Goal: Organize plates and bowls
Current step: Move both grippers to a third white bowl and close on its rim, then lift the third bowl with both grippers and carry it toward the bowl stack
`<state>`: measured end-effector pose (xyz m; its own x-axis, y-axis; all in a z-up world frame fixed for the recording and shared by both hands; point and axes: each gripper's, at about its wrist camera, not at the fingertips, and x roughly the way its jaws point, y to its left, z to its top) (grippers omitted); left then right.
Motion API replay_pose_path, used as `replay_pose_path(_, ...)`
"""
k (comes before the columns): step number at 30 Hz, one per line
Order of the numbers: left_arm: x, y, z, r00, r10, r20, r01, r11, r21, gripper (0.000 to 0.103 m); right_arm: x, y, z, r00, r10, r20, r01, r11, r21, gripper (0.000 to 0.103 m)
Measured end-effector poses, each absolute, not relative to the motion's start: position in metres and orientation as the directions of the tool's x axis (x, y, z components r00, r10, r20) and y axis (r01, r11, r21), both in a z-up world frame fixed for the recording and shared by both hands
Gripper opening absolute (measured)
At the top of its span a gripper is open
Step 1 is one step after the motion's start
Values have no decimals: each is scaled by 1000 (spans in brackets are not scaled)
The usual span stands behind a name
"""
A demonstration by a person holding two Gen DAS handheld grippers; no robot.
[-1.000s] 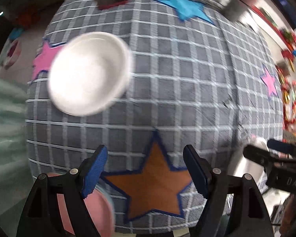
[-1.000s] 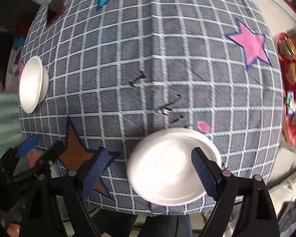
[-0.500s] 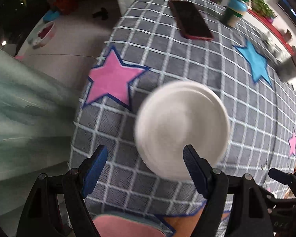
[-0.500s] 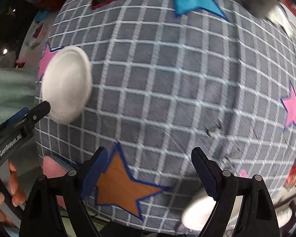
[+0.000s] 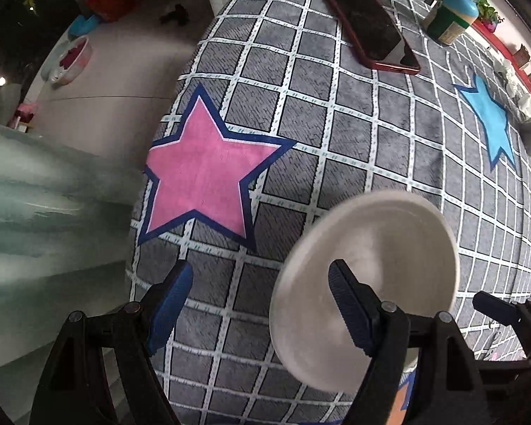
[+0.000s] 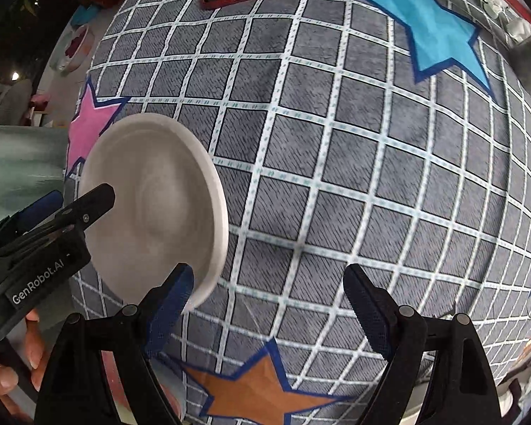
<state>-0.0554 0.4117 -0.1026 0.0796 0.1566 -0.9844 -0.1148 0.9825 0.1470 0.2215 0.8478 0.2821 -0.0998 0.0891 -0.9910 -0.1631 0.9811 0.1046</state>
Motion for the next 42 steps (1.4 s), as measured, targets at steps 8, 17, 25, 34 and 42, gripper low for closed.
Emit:
replay_pose_path(8,-37,411,-121,64,168,-984,-64,984,164,80,232,863,271,-87,88,-992,-153,983,100,81)
replay_pose_path(17,-45,387,-136,33,117,-993,2,993,117,46,239,875,241,-110,157,-981,-112,979,169,41)
replay_pose_path(25,-59,346,-147,42,118,-992,75,990,120,42,233,880,215,-131,166,-977,-116,976,182,36)
replay_pose_path(34,-107,286,-170,41,113,-993,170,978,119,37,201,879,188,-181,184,-966,-76,977,201,36)
replay_pose_path(42,-167,242,-193,3,100,-995,261,960,98,34,165,871,165,-236,162,-958,-37,984,175,36)
